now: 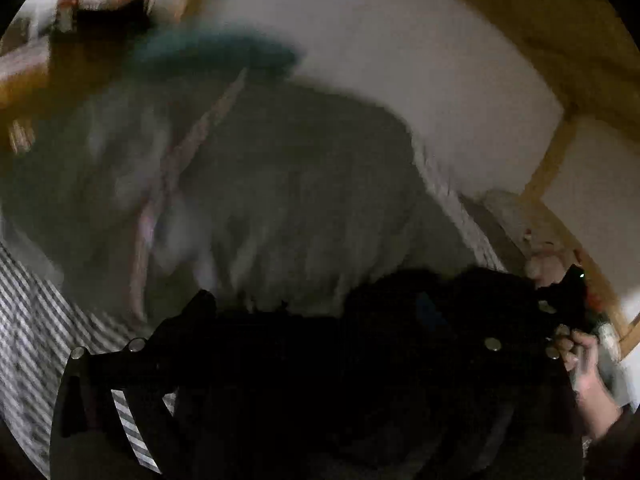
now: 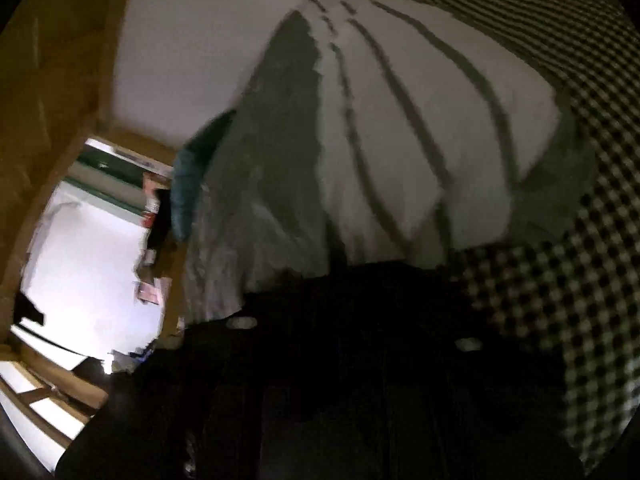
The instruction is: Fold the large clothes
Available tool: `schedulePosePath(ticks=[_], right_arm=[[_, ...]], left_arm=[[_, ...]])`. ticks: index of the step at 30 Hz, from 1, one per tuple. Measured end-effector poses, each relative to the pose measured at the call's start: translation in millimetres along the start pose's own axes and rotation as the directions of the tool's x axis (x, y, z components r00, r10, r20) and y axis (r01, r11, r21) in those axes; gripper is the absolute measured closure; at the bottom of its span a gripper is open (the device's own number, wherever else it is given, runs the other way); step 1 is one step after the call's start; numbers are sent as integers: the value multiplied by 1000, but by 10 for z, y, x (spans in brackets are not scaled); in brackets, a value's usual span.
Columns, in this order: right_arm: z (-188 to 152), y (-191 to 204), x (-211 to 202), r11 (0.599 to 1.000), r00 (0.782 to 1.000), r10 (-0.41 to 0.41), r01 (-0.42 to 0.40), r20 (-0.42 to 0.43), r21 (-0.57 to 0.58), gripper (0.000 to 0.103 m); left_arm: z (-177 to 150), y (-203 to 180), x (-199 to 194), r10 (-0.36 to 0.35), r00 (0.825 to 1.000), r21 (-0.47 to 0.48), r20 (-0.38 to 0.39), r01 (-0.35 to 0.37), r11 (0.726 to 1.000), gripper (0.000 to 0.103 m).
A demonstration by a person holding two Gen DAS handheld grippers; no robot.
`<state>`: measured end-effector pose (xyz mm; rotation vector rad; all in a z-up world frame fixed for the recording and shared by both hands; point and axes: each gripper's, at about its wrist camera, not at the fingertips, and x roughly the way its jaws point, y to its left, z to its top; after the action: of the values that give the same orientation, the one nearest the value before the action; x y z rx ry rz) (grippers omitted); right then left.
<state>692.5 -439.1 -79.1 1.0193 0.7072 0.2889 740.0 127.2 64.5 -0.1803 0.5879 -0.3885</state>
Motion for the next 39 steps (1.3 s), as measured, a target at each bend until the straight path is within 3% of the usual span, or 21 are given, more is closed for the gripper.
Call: schedulePosePath(ticks=[1, 2, 4, 6, 8, 10, 12, 15, 18, 20, 22, 25, 27, 28, 29, 30, 31, 33, 35, 37, 39], right_arm=[[-11, 33, -25, 998, 997, 65, -66, 28, 12, 4], [-19, 66, -60, 996, 994, 85, -87, 61, 33, 3], [-3, 146, -81, 996, 994, 77, -81, 75, 48, 3], [7, 319, -104, 999, 997, 38, -37, 69, -19, 3], [-6, 470, -198, 996, 995, 40, -32, 92, -88, 3], [-24, 665, -338, 986, 993, 21, -2, 112, -169, 3], [-70, 855, -397, 957, 995, -42, 67, 93, -282, 3], [-288, 1199, -551, 818, 968, -161, 240, 193, -522, 3], [-334, 1329, -707, 756, 948, -190, 307, 255, -578, 3], [-350, 1360, -647, 721, 950, -249, 311, 188, -619, 3], [-534, 1377, -432, 647, 928, -363, 312, 79, -696, 3], [-1006, 1474, -78, 486, 887, -453, 328, 87, -810, 3], [-1230, 1496, 305, 459, 858, -511, 317, 45, -830, 3], [-1314, 1459, 560, 440, 817, -576, 342, 31, -830, 3], [-1382, 1335, 855, 390, 734, -677, 415, 50, -822, 3], [-1369, 1225, 1033, 351, 685, -724, 467, 81, -811, 3], [-1333, 1153, 1101, 345, 669, -737, 494, 96, -798, 3], [-1119, 1072, 1155, 390, 659, -746, 551, 97, -738, 3], [-841, 1043, 1078, 508, 713, -698, 563, 71, -652, 3], [-766, 1049, 1056, 533, 730, -677, 570, 88, -625, 3], [-777, 1111, 1008, 545, 744, -659, 577, 116, -608, 3]], left_arm=[[16, -52, -88, -7, 999, 0, 32, 7, 1000, 5], [15, -143, -145, -29, 999, -1, 46, 29, 1000, 5], [-94, -360, 22, -134, 985, 15, -105, 136, 991, 5], [-330, -653, 360, -189, 935, 83, -300, 223, 971, 5], [-574, -851, 640, -12, 938, 226, -347, 96, 969, 5], [-689, -848, 915, 110, 934, 270, -339, -16, 963, 5], [-657, -684, 1163, 151, 929, 175, -338, -95, 980, 5], [-554, -435, 1323, 180, 942, 30, -284, -179, 983, 5], [-549, -328, 1399, 254, 938, 16, -235, -258, 966, 5], [-608, -338, 1506, 295, 928, 52, -227, -290, 955, 5], [-677, -383, 1588, 332, 916, 90, -225, -319, 943, 5], [-746, -429, 1545, 362, 907, 125, -215, -342, 931, 5], [-786, -411, 1542, 361, 907, 125, -217, -341, 932, 5], [-786, -389, 1502, 357, 908, 120, -221, -337, 934, 5], [-772, -351, 1493, 348, 909, 111, -229, -331, 937, 5], [-758, -313, 1494, 339, 911, 102, -235, -324, 941, 5], [-753, -289, 1505, 329, 913, 91, -241, -316, 944, 5], [-761, -231, 1511, 302, 919, 66, -252, -295, 953, 5], [-766, -215, 1531, 296, 920, 58, -257, -291, 955, 5], [-734, -254, 1489, 306, 916, 55, -259, -303, 952, 5], [-651, -349, 1167, 274, 943, -6, -187, -281, 960, 5]])
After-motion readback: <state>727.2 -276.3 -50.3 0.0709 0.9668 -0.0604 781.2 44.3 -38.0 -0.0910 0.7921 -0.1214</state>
